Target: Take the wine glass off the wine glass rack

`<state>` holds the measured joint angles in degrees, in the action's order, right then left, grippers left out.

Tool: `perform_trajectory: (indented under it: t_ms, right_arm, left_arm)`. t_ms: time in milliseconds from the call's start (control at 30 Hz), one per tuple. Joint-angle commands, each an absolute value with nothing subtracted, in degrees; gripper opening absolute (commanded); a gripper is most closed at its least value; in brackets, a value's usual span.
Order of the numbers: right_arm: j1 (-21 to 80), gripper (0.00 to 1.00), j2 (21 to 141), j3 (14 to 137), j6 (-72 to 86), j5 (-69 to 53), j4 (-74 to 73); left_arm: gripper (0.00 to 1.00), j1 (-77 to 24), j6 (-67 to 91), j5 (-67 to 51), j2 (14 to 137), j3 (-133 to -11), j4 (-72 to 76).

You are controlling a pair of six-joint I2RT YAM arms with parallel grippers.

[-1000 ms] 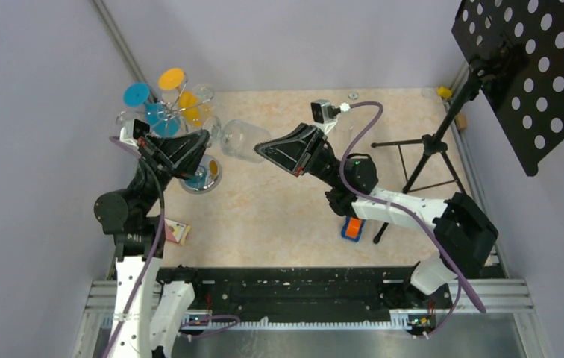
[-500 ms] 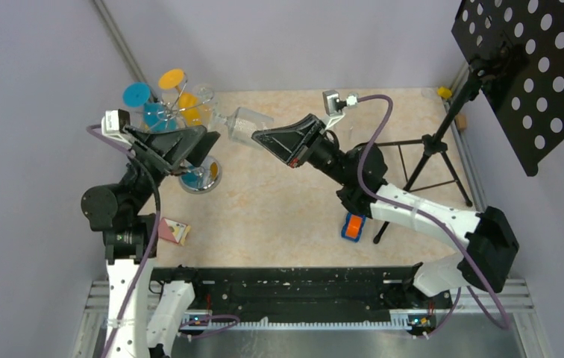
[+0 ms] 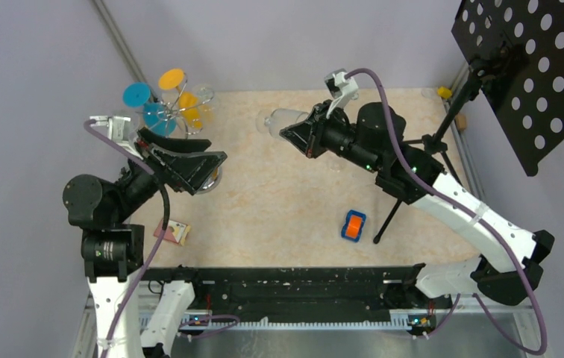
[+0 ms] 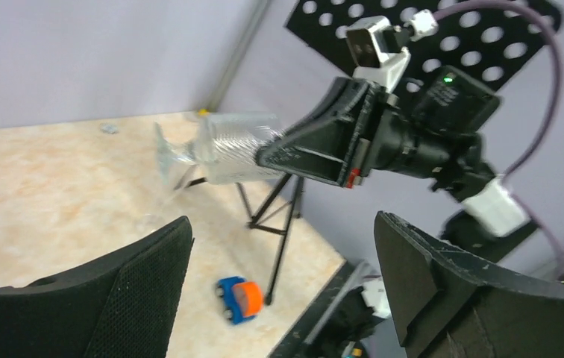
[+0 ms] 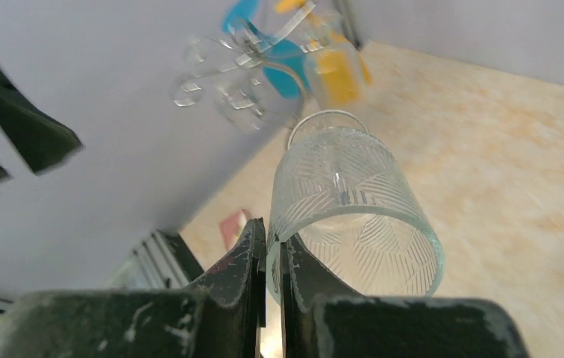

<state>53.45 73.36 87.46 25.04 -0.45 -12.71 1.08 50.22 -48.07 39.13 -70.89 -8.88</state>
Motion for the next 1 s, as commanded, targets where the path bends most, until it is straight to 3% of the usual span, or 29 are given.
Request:
perform_trajectory:
  t_ms: [0,267,533,967]
  right_arm:
    - [53.1,0.0,72.0,90.9,16.6,6.9,-30.4]
    - [50.7,0.0,75.1,86.6,13.0,16.4,-43.3]
    - [41.2,0.0,76.4,75.5,15.3,13.3,-38.6]
    - [37.5,0.0,85.4,69.9,14.0,12.3,-37.1]
  left_arm:
    - [0.94,1.1,32.2,-45.5,38.8,-74.8,-23.0]
    - [0.94,1.1,20.5,-33.7,37.4,-75.9,-34.3]
    - [0.94,1.0,18.6,-29.6,35.7,-73.9,-34.7]
    - [0.93,0.3,18.9,-29.9,35.8,-72.1,-33.9]
